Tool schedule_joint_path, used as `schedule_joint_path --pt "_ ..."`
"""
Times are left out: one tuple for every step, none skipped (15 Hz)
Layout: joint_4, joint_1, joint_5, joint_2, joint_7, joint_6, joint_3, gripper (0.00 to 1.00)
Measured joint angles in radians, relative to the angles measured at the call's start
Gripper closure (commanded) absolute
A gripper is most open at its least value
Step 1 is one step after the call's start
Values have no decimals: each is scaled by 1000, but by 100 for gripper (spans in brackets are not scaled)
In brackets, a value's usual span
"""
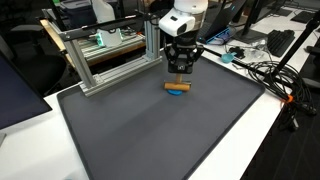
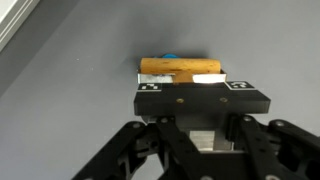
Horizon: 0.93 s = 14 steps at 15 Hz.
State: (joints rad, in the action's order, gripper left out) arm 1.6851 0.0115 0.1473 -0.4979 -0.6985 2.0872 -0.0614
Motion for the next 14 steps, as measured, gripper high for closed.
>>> schedule_joint_path --pt "-4 0 1 -2 3 -4 0 78" --pt "-8 0 2 -5 5 -8 0 78" --pt "-14 -1 3 -8 8 -13 0 78" --pt "-19 -1 5 -11 12 -18 0 78" --pt "-23 -2 7 -14 17 -22 0 78" --pt "-26 -2 8 -16 22 -26 0 78" --pt "-29 -3 9 -18 27 -28 0 78" --pt "-31 -3 11 -19 31 -31 0 78" --pt "-33 -3 12 -21 35 -34 0 78" --pt "-35 -4 14 -22 40 -36 0 78" --pt "-37 -4 16 -23 44 -39 0 78" --pt "-40 -4 17 -25 48 -42 0 78" --pt "-42 -5 19 -26 52 -45 0 78" --pt "-43 -5 20 -27 56 -47 0 78"
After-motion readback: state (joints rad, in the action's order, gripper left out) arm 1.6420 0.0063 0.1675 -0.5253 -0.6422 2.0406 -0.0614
